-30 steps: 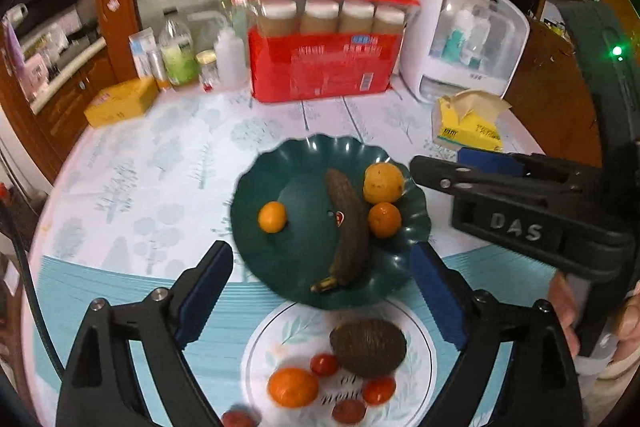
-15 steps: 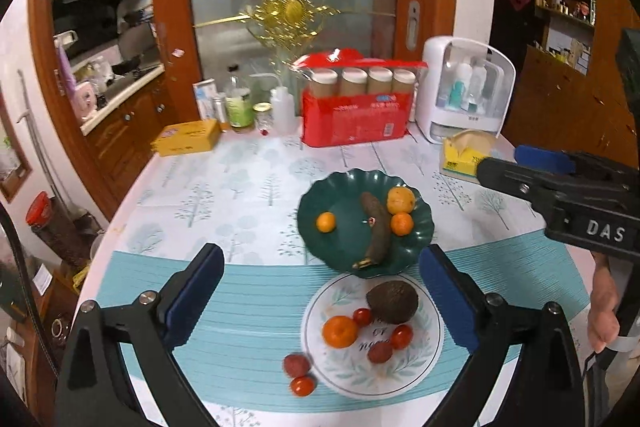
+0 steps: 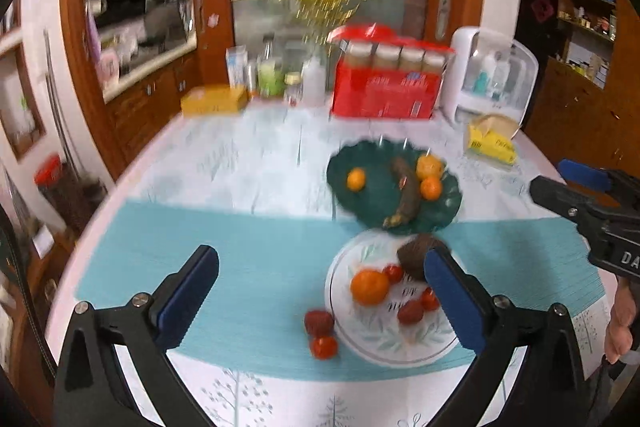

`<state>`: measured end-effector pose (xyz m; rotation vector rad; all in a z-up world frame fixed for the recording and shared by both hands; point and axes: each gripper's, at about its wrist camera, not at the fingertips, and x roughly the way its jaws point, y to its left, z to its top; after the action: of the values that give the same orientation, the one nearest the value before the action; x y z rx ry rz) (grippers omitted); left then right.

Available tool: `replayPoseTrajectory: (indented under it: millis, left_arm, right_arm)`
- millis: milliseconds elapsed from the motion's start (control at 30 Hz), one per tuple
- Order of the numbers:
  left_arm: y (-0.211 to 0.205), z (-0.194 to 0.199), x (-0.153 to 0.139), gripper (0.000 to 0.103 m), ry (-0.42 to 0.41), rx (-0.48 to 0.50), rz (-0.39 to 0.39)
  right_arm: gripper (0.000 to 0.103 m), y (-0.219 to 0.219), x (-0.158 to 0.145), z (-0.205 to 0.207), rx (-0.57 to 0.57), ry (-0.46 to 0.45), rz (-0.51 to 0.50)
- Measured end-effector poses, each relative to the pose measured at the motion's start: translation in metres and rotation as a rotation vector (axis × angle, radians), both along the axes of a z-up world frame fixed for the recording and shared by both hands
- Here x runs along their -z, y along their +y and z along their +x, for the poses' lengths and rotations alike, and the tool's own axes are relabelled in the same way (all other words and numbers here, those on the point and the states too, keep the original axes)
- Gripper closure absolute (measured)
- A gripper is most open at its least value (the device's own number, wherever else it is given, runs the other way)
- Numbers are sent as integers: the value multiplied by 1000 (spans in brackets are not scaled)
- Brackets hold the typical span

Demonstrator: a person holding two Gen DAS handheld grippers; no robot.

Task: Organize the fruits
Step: 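Move both open tools back toward the red tomatoes by the white plate, then grasp a red tomato with the left tool while the right tool grasps another tomato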

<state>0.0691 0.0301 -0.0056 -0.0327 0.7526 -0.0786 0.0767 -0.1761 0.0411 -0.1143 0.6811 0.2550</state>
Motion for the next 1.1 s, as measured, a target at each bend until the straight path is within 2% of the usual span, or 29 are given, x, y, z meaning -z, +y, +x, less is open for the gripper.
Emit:
replayPoseTrajectory:
  millis: [167,333,467,600,667,833,1100]
  left_arm:
    - [15,10,53,1,103,-42,-50]
    - [18,10,90,1,162,-50,-43]
    - [16,9,113,3,204,-41,-33]
    - [16,10,130,6,247,-38,-40]
    - [15,11,136,9,265,-34,-49]
    - [12,13,143,18,274,-19,-48]
    - [12,20,150,43,307,1,-67]
  right_arm:
    - [30,4,43,2,11,34,-37]
    - [32,5,88,6,13,103,-53]
    - [49,3,123,10,4,188,-47]
    - [57,-3,148,21,14,284,9]
    - [61,-4,156,26,12,319,41]
    - [62,-1,166,33,4,347,81]
    - [63,13,172,42,-46,376,118]
